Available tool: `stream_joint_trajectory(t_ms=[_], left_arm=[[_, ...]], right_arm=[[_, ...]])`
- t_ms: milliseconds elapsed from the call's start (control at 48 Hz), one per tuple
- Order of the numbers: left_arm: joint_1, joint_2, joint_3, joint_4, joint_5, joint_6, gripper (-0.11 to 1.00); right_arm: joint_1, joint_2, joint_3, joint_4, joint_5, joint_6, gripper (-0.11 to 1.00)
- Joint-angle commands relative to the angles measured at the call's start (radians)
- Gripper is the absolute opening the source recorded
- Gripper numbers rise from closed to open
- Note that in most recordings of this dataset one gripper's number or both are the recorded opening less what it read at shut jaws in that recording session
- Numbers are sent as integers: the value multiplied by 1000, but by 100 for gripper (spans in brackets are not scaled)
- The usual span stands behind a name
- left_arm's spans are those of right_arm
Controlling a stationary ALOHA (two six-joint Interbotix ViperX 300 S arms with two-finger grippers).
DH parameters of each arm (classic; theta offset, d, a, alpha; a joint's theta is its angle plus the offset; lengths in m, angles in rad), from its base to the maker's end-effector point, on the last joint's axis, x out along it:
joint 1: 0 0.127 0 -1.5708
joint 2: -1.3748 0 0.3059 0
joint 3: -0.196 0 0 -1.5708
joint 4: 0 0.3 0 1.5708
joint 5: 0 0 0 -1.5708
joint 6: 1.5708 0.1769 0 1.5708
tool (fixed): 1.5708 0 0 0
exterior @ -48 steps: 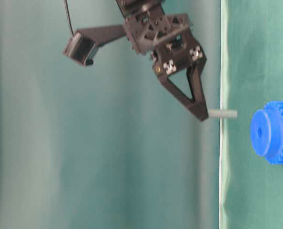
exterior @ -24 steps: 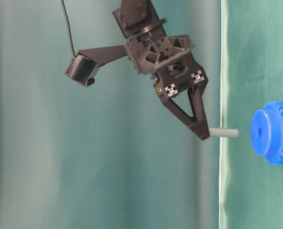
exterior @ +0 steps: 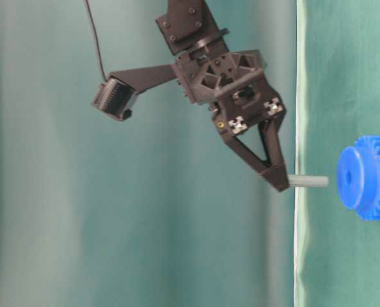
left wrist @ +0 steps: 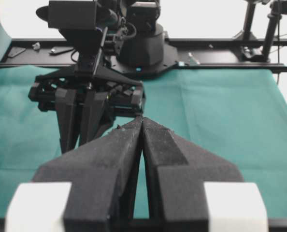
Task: Insert the shaft placed at a random location into the center hole of the medium gear at another random location.
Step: 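Align the shaft over the gear's center hole and lower it in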
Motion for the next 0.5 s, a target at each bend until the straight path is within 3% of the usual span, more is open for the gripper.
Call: stream_joint_trajectory(t_ms=[0, 479], left_arm=[[2, 8, -21, 2, -6, -2, 0], [2, 6, -23, 2, -8, 0, 0]], right_arm=[[3, 0, -23, 2, 0, 5, 13], [3, 35, -25, 5, -3, 6, 13]])
